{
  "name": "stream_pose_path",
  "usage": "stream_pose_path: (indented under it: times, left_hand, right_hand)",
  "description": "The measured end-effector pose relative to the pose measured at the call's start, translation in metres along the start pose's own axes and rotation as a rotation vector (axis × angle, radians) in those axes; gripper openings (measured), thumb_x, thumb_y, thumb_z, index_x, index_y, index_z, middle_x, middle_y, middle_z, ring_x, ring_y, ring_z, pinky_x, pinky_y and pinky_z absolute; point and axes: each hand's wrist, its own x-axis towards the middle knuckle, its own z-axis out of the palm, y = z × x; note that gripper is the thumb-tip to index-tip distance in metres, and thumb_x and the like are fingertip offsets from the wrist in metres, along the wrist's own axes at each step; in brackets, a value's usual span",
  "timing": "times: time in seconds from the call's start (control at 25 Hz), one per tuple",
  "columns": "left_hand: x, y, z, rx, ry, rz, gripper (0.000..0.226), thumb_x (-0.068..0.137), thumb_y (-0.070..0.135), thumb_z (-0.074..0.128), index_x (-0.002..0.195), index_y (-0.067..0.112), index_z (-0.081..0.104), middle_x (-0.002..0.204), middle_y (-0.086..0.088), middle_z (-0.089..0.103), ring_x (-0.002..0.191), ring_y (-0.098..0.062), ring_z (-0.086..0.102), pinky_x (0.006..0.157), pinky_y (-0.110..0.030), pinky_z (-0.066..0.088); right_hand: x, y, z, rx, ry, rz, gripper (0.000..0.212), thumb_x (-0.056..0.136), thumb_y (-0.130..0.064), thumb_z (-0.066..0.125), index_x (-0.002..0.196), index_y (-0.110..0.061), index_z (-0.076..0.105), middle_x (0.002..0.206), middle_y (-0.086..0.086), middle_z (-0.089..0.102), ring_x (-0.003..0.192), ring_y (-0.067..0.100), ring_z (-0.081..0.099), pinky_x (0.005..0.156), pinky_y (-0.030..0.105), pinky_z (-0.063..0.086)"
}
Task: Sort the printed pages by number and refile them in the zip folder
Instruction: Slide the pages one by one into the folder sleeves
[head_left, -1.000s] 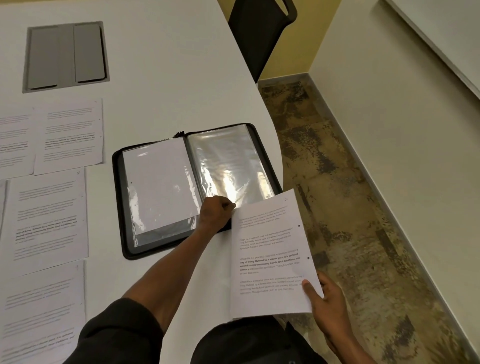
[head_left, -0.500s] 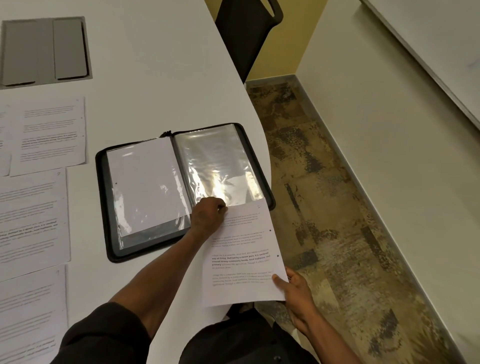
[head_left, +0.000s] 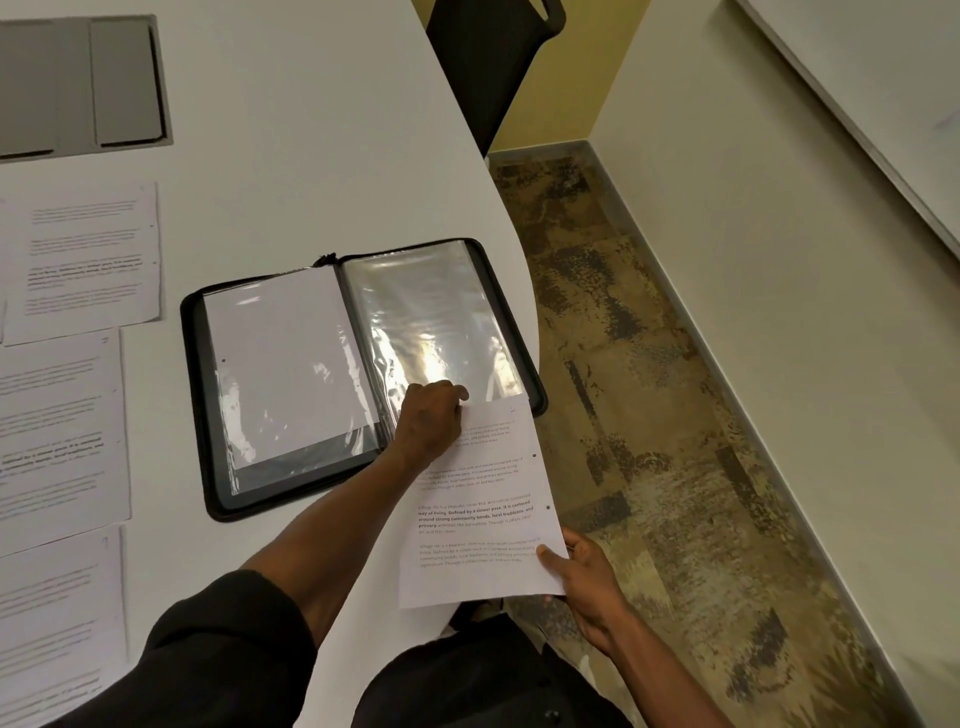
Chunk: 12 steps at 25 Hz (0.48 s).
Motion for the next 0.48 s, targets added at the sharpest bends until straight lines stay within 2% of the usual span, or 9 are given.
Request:
stream_pose_path:
  times: [0.2, 0.48]
  left_hand:
    - [0.000, -0.001, 0.008, 0.035, -0.016, 0.021, 0.021, 0.086, 0.011, 0.058, 0.098, 0.015, 0.075, 0.084, 0.000, 0.072, 0.075, -0.021, 0.067, 0.079, -0.036, 0.044]
    - [0.000, -0.001, 0.014, 0.079, -0.044, 0.018, 0.020, 0.089, 0.016, 0.057, 0.098, 0.017, 0.074, 0.083, 0.002, 0.070, 0.075, -0.019, 0.064, 0.083, -0.037, 0.039]
  right_hand:
    - [0.011, -0.006, -0.003, -0.033, -0.012, 0.017, 0.026, 0.097, -0.006, 0.061, 0.122, -0.012, 0.064, 0.107, 0.007, 0.076, 0.078, 0.021, 0.068, 0.045, 0.026, 0.043]
    - [0.019, -0.009, -0.006, -0.031, 0.005, 0.017, 0.021, 0.098, -0.008, 0.061, 0.117, -0.015, 0.066, 0.102, 0.006, 0.077, 0.074, 0.019, 0.066, 0.045, 0.027, 0.041]
